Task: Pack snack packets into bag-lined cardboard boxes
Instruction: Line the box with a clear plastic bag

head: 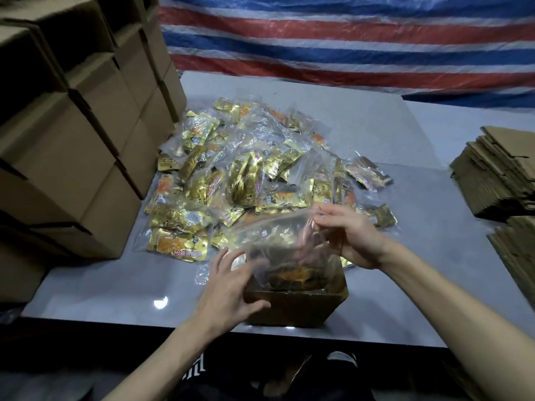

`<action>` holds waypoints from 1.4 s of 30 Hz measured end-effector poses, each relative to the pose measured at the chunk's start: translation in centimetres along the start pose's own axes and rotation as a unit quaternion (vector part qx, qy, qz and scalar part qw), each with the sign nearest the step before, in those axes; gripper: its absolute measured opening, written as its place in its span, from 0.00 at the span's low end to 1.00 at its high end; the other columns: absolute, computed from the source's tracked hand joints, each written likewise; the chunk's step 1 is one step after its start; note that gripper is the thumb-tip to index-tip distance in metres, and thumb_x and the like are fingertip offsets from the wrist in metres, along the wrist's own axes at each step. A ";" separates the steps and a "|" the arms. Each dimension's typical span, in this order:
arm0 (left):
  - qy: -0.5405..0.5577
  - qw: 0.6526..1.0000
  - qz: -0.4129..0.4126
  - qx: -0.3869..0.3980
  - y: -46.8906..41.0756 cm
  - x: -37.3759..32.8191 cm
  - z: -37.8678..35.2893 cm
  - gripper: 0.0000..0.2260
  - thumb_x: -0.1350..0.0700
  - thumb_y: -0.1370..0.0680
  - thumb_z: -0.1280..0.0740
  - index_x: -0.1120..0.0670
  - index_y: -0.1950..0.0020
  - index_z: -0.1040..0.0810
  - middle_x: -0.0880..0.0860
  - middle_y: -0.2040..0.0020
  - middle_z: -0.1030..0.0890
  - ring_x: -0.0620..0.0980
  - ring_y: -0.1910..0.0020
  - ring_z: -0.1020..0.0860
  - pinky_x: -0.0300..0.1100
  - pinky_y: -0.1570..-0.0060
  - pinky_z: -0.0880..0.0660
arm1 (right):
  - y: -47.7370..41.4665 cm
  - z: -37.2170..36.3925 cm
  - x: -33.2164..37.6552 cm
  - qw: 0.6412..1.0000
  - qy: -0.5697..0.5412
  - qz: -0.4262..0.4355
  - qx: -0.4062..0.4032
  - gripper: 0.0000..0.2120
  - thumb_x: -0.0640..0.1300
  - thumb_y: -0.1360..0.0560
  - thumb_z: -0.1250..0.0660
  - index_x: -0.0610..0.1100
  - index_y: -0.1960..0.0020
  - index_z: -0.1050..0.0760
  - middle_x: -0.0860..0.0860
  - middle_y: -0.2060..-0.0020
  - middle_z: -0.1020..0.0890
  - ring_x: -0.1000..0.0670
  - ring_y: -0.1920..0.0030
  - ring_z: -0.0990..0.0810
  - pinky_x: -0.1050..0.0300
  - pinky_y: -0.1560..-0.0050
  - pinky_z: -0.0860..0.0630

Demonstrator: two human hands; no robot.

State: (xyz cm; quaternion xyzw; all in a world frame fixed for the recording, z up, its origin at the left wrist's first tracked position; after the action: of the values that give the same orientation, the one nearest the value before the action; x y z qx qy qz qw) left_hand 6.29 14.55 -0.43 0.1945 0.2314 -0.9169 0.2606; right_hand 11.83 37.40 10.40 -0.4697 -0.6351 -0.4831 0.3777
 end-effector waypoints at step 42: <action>0.092 0.995 0.040 0.013 -2.4 -0.6 2.7 0.13 0.72 0.31 0.28 0.55 0.56 0.16 0.45 0.56 0.20 0.46 0.57 0.21 0.45 0.61 0.23 | 2.5 2.2 -5.6 0.804 0.538 0.184 -0.173 0.12 0.28 0.32 0.32 0.43 0.60 0.18 0.52 0.60 0.20 0.53 0.57 0.23 0.59 0.57 0.28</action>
State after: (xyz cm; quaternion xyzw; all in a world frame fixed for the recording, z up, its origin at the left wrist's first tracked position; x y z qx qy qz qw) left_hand 4.78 15.18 2.88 0.2902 0.2345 -0.8871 0.2718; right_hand 15.69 38.49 5.27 -0.2999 -0.1371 -0.6814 0.6535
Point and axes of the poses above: each hand's wrist, its own y-axis away from the middle knuckle, its own z-axis out of the back of the hand, x = y × z, the point moved 2 cm from there along -y, towards the middle knuckle
